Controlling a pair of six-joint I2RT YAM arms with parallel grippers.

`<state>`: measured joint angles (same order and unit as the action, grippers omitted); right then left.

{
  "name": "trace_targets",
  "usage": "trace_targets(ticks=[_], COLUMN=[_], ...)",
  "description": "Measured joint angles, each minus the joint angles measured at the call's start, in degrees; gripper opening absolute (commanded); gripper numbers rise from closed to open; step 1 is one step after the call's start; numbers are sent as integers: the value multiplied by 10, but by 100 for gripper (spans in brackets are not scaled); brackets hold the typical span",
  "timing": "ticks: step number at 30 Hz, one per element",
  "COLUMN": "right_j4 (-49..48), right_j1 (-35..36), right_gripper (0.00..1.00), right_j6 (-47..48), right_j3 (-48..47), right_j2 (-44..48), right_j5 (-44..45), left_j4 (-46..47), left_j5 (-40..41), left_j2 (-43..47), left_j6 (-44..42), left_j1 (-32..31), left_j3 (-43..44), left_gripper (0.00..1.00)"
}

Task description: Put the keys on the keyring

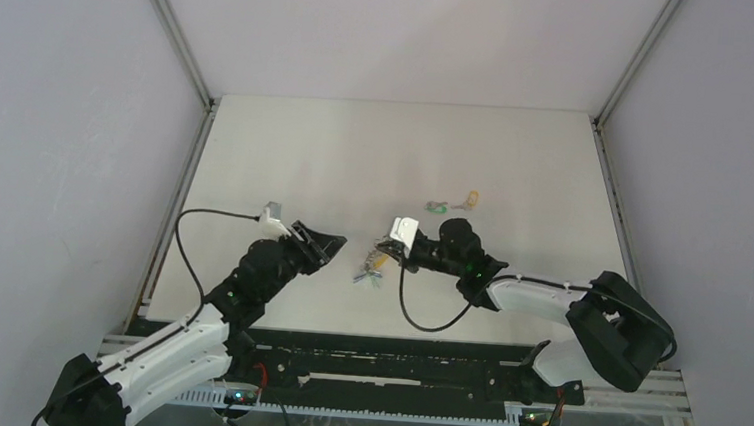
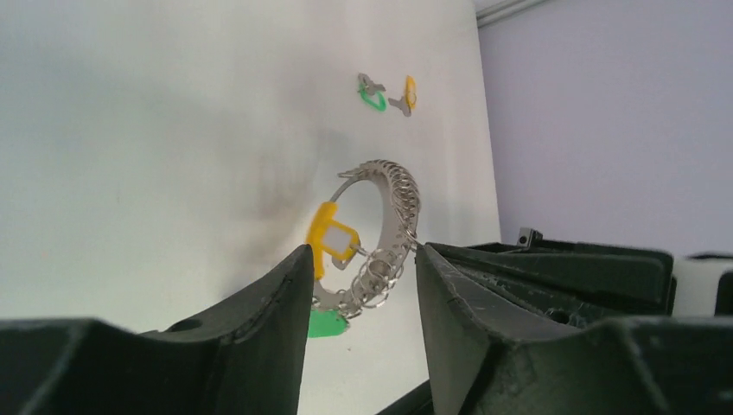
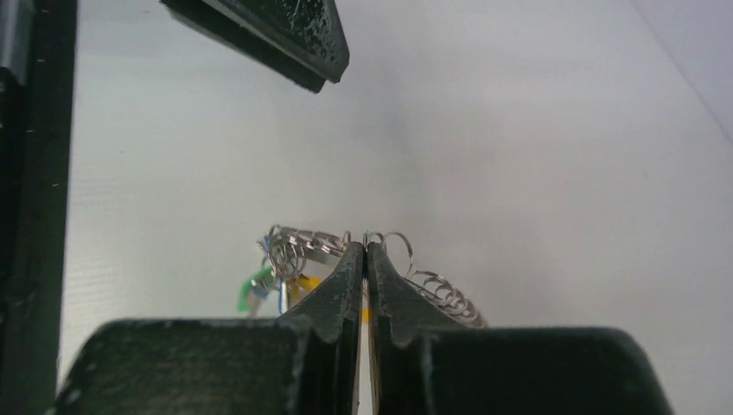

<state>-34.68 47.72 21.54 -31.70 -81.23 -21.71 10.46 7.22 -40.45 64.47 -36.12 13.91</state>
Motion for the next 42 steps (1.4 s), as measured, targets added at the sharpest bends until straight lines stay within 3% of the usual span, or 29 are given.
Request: trace_targets(ticks=[6, 14, 26, 42], right_j4=[46, 95, 167, 212], right_j1=[-64, -104, -118, -125], right_gripper=[0, 0, 0, 0], right_j6=[-26, -27, -5, 12], right_j3=[0, -15, -68, -75], right_j2=[36, 42, 39, 38], right_j5=[-150, -285, -350, -380], left_j4=[63, 143, 216, 215], left_j5=[-43, -140, -211, -214], left_j2=[-15, -124, -62, -47], left_j6=[-144, -259, -396, -479], left_j1=[0, -3, -37, -50], left_j3=[0, 1, -1, -27], left_gripper=[56, 57, 60, 70])
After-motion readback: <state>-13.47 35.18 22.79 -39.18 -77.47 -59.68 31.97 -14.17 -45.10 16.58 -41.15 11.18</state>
